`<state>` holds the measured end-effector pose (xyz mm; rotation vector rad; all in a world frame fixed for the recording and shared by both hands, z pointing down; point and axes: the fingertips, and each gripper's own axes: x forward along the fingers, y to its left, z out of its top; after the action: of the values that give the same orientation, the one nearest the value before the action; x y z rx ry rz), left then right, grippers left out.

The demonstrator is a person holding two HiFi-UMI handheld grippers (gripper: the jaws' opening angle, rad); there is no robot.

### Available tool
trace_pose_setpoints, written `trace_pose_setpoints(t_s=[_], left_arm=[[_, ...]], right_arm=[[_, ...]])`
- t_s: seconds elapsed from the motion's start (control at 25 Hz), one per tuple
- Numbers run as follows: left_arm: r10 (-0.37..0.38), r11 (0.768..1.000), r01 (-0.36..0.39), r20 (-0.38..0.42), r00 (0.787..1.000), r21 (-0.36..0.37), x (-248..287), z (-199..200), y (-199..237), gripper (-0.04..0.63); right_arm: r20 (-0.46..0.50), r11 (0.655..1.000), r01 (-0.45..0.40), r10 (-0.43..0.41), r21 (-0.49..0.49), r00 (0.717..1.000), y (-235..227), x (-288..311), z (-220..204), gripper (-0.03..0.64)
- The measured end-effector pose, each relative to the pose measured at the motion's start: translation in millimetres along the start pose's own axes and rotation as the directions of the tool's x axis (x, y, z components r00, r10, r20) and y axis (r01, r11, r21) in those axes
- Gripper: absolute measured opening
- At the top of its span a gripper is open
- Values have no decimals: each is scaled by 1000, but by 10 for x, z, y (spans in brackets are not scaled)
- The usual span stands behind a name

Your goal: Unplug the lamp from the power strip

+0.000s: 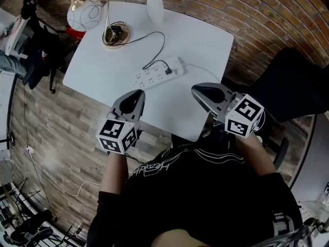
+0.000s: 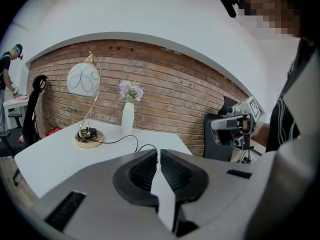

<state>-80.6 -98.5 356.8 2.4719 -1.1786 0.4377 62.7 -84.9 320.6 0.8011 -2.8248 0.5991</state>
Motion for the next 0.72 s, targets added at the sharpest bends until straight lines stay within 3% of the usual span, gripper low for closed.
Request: trace_pose_setpoints(t_s=[0.28,0.48,0.72], left_arm=[[77,997,-77,-114,990,8,474,-397,547,5],[76,995,-86,-187,979,-45,729,-667,765,5],[82,995,-96,-263,961,-42,951,-936,980,5]], right_arm=[[-69,999,-5,8,50,998,-328,222,-202,-3],[-120,997,-1,10,78,993,-478,317,-353,-2],[-143,995,-2,17,104,990,-675,469,-476,-2]])
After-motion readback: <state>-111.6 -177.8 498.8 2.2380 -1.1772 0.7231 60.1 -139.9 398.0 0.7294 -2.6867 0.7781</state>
